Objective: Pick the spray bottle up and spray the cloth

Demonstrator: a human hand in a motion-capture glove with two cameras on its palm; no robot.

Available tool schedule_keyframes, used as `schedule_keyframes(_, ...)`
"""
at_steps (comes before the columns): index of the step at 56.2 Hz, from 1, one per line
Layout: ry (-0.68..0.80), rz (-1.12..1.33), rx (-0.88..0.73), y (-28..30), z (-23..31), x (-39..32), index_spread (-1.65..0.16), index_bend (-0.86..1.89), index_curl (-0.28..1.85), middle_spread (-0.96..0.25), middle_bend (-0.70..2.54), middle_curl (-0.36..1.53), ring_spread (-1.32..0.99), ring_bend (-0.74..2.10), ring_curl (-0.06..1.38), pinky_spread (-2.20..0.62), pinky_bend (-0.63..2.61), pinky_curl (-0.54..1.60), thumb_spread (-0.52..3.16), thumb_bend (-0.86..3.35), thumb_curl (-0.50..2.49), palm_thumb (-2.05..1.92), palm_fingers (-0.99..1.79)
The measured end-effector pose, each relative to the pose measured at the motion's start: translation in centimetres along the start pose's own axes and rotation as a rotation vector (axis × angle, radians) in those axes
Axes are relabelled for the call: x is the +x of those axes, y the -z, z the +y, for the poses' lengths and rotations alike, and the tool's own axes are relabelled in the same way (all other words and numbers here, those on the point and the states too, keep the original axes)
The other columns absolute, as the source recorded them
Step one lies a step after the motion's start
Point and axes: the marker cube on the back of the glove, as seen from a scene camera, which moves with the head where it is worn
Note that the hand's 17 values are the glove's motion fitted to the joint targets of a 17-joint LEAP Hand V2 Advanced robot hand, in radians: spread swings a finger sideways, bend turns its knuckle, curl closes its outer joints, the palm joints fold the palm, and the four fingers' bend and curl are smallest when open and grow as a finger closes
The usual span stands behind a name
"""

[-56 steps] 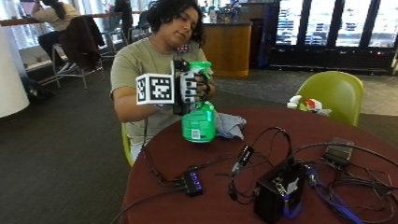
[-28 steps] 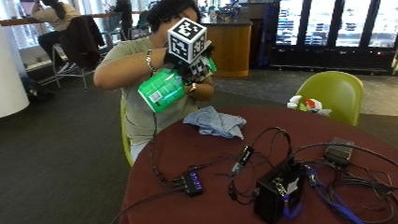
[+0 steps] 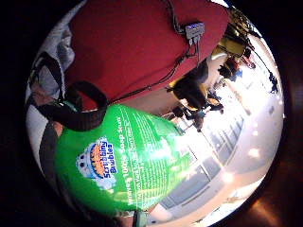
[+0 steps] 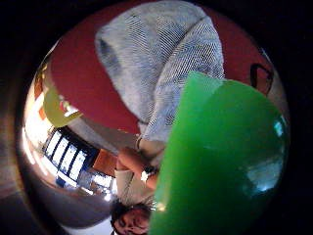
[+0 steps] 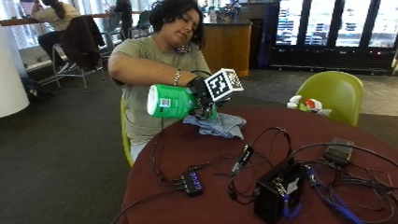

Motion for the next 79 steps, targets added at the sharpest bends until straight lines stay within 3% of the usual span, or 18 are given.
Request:
schedule_keyframes(7,-0.032,-0.003,-0.057,-0.7,-1.3,-0.2,-0.23,0.26,0.57,-0.14,0.6,0.54,-0.13,0.57,0.47,-0.19,0.4,0.41,0.47,-0.03,0.73,1.03,1.29)
schedule_keyframes(17,0.056,-0.084,-0.009,1.5,1.6,0.1,-0.23,0.25,0.59,-0.14,0.59,0.54,-0.13,0.56,0.48,-0.18,0.39,0.41,0.49,-0.03,0.74,1.03,1.28)
schedule_keyframes(24,0.19,-0.222,0.205,5.4,5.8,0.1,-0.23,0.23,0.6,-0.14,0.59,0.54,-0.13,0.56,0.48,-0.17,0.38,0.41,0.5,-0.03,0.74,1.04,1.28)
schedule_keyframes(31,0.438,-0.485,0.476,9.7,9.9,0.2,-0.23,0.22,0.6,-0.14,0.58,0.54,-0.13,0.55,0.48,-0.17,0.38,0.41,0.5,-0.03,0.74,1.04,1.28)
schedule_keyframes(41,0.671,-0.814,0.81,13.7,11.2,-1.2,-0.23,0.22,0.61,-0.14,0.57,0.54,-0.13,0.56,0.48,-0.17,0.39,0.41,0.5,-0.03,0.74,1.04,1.3)
schedule_keyframes(55,0.974,-1.204,0.96,17.1,6.3,-8.1,-0.23,0.22,0.62,-0.14,0.58,0.54,-0.12,0.56,0.48,-0.19,0.39,0.41,0.48,-0.03,0.75,1.03,1.31)
schedule_keyframes(65,0.992,-1.347,0.995,18.3,-0.5,-12.8,-0.23,0.22,0.62,-0.14,0.58,0.54,-0.12,0.57,0.48,-0.19,0.4,0.42,0.47,-0.03,0.76,1.03,1.31)
schedule_keyframes(79,0.972,-1.338,0.973,18.5,-5.2,-15.6,-0.22,0.22,0.63,-0.14,0.58,0.54,-0.12,0.57,0.48,-0.19,0.41,0.42,0.47,-0.03,0.77,1.04,1.31)
